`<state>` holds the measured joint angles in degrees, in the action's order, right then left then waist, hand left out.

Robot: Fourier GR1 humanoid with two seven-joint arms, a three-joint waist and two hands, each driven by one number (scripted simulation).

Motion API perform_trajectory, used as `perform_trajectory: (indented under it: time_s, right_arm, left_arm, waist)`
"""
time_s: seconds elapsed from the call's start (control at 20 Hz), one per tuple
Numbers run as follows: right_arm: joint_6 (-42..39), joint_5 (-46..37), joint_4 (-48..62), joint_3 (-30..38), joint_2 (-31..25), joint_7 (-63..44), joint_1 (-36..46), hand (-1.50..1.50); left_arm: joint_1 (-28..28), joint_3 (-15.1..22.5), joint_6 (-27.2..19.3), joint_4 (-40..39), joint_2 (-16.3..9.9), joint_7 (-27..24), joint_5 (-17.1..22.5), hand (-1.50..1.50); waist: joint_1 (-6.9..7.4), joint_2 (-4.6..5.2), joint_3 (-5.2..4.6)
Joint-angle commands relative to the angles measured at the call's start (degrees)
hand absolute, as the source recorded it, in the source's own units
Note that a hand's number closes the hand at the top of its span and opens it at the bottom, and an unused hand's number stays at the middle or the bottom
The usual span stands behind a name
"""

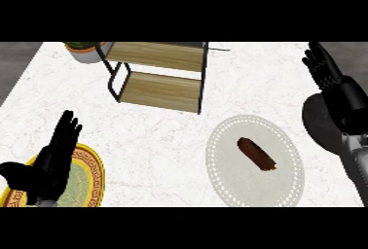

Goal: Pick the sweet potato from the placemat and place it in the tiered shelf

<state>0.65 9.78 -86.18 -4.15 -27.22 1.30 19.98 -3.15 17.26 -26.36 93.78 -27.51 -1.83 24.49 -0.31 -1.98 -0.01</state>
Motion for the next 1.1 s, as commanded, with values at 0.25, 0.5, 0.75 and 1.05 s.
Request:
perform_trajectory:
  time_s: [0.25, 0.5, 0.75, 1.05]
  right_arm:
    - [9.19, -22.96, -7.04, 1.86, -15.56, 2.97, -6.54, -1.5]
    - [20.14, -24.51, -2.97, 1.93, -4.22, 6.18, -16.8, -1.5]
    - [10.85, -23.02, -8.09, -3.22, -5.86, 13.71, -19.66, -1.5]
    - [5.59, -32.97, -20.36, -12.06, -9.34, 0.29, -22.73, -1.5]
  left_arm:
    - [-0.64, 5.37, 5.75, -5.33, -6.05, 1.99, -6.08, 0.0]
    - [3.87, 8.01, 10.87, -10.0, -2.39, 2.33, -6.25, 0.0]
    - [1.44, 7.8, 11.79, -7.9, -2.17, 1.88, -6.68, 0.0]
    - [7.48, 4.7, 15.2, -18.71, 0.08, -0.84, -6.91, 0.0]
  waist:
    - [-4.51, 1.39, -0.18]
    - [-1.06, 2.03, 0.04]
    - [0.1, 1.81, 0.02]
    - [-0.43, 1.94, -0.12]
